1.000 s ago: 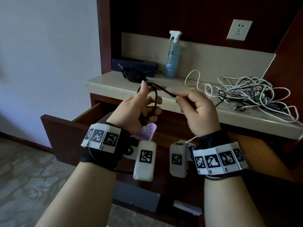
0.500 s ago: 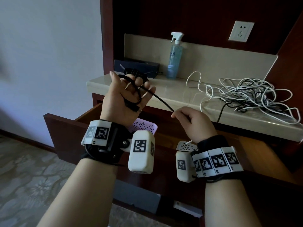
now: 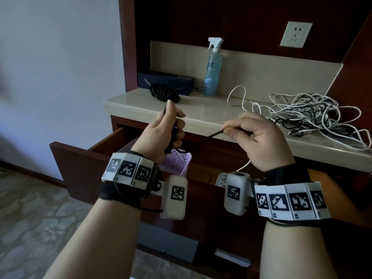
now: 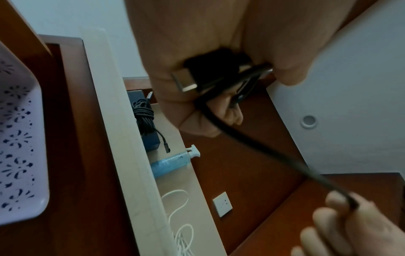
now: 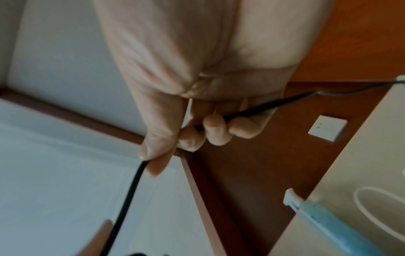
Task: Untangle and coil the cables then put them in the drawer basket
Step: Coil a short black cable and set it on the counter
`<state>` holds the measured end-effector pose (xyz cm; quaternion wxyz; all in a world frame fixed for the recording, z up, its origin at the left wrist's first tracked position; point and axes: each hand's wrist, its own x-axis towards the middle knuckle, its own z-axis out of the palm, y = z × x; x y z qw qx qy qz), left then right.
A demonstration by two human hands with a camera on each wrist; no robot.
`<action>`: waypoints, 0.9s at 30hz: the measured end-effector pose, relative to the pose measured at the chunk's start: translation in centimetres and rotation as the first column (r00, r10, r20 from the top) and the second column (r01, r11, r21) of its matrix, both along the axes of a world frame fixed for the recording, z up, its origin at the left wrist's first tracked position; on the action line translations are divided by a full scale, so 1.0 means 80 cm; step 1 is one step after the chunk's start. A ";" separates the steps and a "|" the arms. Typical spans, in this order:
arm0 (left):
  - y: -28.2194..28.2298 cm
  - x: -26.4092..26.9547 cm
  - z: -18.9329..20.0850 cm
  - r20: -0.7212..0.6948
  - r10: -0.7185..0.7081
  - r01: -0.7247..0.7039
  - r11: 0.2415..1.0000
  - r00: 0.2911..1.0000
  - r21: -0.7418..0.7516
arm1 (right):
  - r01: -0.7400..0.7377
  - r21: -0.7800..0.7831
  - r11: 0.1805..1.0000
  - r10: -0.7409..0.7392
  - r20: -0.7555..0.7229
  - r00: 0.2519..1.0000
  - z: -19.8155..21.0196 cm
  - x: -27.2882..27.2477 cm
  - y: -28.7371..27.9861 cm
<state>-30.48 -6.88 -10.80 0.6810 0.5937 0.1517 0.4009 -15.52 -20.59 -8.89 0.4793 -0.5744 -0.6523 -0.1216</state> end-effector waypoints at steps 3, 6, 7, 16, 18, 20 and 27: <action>-0.017 0.010 -0.005 -0.150 -0.118 0.128 0.990 0.982 0.058 | -0.058 0.070 0.996 0.061 -0.030 0.998 0.002 -0.004 0.007; -0.035 0.025 -0.009 -0.247 -0.244 0.270 0.960 0.938 0.079 | -0.032 0.072 0.997 0.038 -0.087 0.995 0.000 -0.005 0.020; -0.038 0.030 -0.011 -0.245 -0.289 0.311 0.949 0.925 0.054 | -0.013 0.073 0.997 0.020 -0.103 0.995 -0.001 -0.003 0.022; -0.046 0.037 -0.007 -0.228 -0.431 0.430 0.901 0.873 -0.058 | 0.090 0.039 0.995 -0.085 -0.115 0.990 -0.002 0.020 0.030; -0.047 0.039 -0.006 -0.209 -0.417 0.405 0.909 0.884 -0.099 | 0.060 0.021 0.998 -0.058 -0.107 0.993 -0.001 0.025 0.029; -0.046 0.041 -0.004 -0.173 -0.408 0.388 0.911 0.896 -0.140 | 0.060 -0.022 0.998 -0.062 -0.096 0.993 -0.002 0.034 0.026; -0.053 0.041 -0.001 -0.164 -0.325 0.312 0.945 0.931 -0.099 | 0.118 0.053 0.992 -0.118 0.007 0.993 -0.005 0.064 0.013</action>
